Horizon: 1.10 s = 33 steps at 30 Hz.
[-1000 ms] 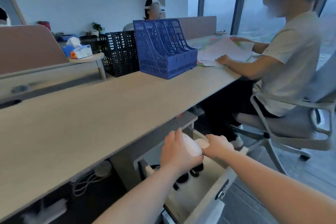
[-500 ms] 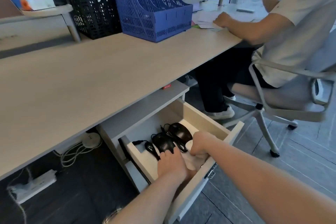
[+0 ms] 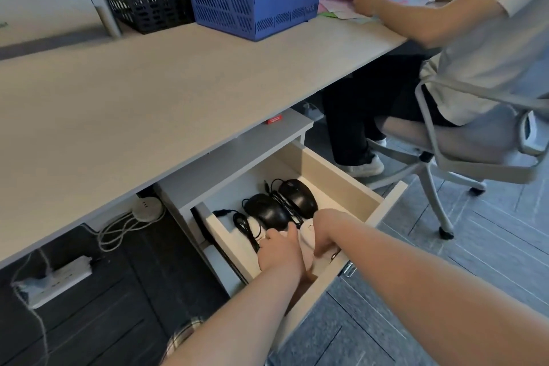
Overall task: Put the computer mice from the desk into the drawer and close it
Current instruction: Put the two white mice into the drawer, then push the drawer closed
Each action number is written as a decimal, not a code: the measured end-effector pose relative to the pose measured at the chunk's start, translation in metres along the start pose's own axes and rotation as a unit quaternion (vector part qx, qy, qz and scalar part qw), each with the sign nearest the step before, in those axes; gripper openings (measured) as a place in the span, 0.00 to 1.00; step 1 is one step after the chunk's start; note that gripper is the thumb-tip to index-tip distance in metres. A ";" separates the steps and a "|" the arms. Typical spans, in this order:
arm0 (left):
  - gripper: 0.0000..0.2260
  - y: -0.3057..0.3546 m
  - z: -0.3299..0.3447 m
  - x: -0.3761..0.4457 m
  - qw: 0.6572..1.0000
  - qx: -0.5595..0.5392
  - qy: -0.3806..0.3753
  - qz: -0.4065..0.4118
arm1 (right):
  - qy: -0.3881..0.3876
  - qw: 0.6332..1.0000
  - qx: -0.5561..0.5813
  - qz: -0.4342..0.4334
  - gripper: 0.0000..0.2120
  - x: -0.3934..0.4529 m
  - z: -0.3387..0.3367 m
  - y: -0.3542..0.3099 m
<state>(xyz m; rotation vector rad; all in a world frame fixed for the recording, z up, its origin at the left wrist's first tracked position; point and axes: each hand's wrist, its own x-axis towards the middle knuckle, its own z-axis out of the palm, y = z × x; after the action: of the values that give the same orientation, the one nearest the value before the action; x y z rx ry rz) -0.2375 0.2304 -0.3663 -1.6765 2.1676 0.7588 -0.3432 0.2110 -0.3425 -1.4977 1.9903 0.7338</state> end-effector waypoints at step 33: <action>0.28 -0.060 -0.207 -0.008 0.914 0.097 0.360 0.161 | 0.228 0.933 0.219 0.170 0.14 -0.060 -0.005 0.007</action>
<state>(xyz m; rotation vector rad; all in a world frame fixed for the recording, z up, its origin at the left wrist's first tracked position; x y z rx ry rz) -0.1603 0.1076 -0.2064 -1.6762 2.9400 -0.0613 -0.3361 0.2497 -0.2960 -1.1325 2.5860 0.0338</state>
